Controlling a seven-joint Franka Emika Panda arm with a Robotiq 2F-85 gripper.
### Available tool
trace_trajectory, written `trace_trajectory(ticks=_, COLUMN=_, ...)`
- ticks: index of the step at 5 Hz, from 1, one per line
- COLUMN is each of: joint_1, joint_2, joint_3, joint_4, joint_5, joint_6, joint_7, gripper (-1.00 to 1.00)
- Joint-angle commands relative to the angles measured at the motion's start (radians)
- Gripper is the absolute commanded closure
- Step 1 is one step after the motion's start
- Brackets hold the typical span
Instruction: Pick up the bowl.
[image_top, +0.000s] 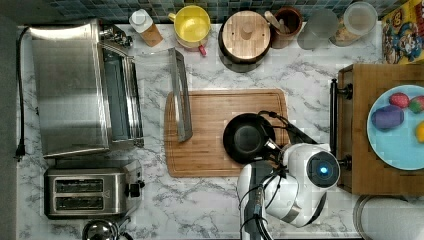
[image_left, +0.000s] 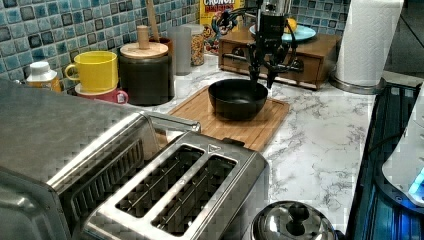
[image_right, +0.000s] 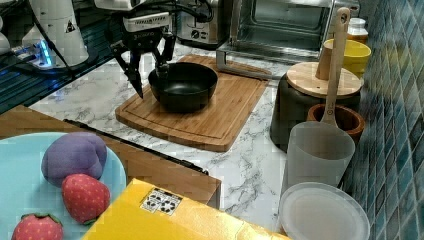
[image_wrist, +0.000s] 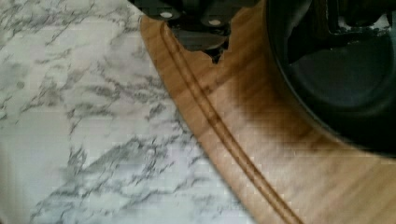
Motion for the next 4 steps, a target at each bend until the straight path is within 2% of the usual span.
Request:
trace_trajectory(ticks=1, joint_1=0.026, joint_2=0.036, joint_3=0.041, joint_4=-0.012, joint_5=0.037, joint_6=0.102, joint_7=0.005, gripper=0.0)
trace_trajectory(ticks=2, joint_1=0.011, joint_2=0.029, joint_3=0.051, joint_4=0.0, joint_5=-0.001, joint_6=0.093, joint_7=0.08, gripper=1.0)
trace_trajectory(ticks=4, joint_1=0.006, joint_2=-0.006, joint_3=0.036, joint_4=0.056, joint_5=0.002, joint_6=-0.001, joint_7=0.141, gripper=1.0)
